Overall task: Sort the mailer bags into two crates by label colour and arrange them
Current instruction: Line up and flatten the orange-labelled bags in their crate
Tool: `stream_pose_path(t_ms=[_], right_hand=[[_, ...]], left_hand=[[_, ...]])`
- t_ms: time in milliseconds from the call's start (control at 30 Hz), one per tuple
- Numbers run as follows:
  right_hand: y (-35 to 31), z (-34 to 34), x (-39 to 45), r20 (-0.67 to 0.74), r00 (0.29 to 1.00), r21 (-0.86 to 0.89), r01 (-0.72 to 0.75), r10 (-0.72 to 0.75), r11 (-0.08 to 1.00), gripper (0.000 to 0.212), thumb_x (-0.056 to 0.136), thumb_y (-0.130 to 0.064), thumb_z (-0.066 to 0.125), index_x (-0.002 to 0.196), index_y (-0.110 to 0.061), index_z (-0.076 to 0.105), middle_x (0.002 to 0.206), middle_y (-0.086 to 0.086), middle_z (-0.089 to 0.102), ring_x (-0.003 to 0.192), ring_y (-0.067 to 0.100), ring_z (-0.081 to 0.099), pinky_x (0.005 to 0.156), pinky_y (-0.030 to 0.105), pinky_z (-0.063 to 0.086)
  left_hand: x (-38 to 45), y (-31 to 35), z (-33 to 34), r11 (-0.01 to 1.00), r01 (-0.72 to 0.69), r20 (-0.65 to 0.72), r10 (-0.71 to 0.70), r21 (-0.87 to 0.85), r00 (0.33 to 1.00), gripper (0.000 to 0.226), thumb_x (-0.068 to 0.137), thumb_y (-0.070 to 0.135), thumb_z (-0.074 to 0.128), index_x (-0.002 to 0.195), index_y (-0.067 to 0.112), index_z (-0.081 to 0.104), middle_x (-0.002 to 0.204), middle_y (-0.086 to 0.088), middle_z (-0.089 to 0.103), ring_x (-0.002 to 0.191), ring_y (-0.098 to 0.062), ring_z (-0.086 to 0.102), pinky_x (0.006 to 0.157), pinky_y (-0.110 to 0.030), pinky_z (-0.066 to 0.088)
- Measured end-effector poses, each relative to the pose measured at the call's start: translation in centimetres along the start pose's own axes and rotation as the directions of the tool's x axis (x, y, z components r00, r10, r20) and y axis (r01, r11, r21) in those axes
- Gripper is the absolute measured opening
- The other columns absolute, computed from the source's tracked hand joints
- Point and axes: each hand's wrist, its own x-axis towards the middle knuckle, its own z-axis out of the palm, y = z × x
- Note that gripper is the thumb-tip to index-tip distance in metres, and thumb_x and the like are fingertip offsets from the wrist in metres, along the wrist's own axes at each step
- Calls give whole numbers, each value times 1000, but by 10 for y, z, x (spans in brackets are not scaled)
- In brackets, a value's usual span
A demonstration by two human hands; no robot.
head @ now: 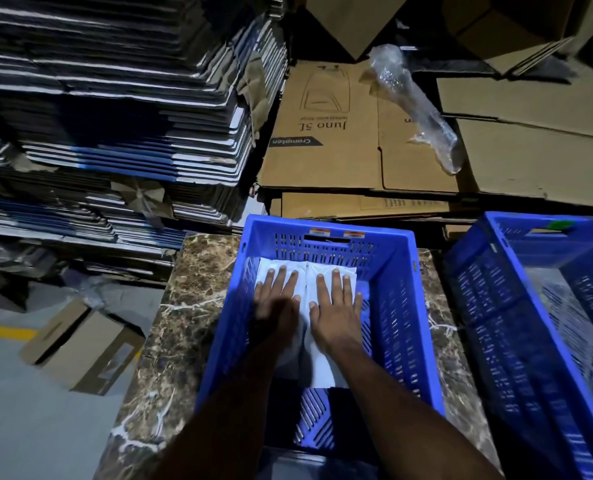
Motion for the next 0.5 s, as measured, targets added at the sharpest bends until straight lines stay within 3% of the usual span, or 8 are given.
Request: stream_pose_path(t_ms=[200, 333, 400, 500], right_hand=[[0, 1, 2, 15, 1000, 14, -10, 10, 1000, 63, 102, -44, 27, 159, -31, 4, 167, 3, -10, 153, 25, -14, 120, 55, -6], [1, -11, -2, 18, 1000, -7, 6, -5, 1000, 61, 104, -45, 20, 159, -30, 0, 167, 2, -10, 153, 25, -13, 119, 57, -8], [-2, -20, -8, 0, 1000, -6, 9, -9, 1000, 61, 104, -46, 16, 159, -28, -5, 167, 1, -14, 153, 23, -15, 119, 55, -10], [-9, -37, -20, -51, 998, 21, 34, -33, 999, 62, 103, -45, 13, 159, -25, -4, 167, 2, -10, 153, 22, -13, 119, 53, -10]], left_hand=[[-2, 1, 1, 1000, -19, -21, 19, 3, 1000, 60, 88, 37, 38, 147, 27, 46, 156, -1, 40, 145, -26, 36, 118, -42, 15], [-2, 5, -15, 992, -81, -10, 82, 93, 997, 59, 88, 39, 35, 138, 18, 58, 147, -8, 52, 134, -31, 50, 110, -52, 34], [-7, 12, -31, 989, -84, -25, 88, 121, 996, 60, 94, 42, 29, 146, 20, 48, 156, -6, 39, 144, -27, 37, 116, -48, 28], [-14, 18, -51, 989, -95, -7, 97, 117, 995, 57, 103, 42, 23, 157, 23, 21, 166, 0, 10, 154, -21, 5, 123, -41, 5]])
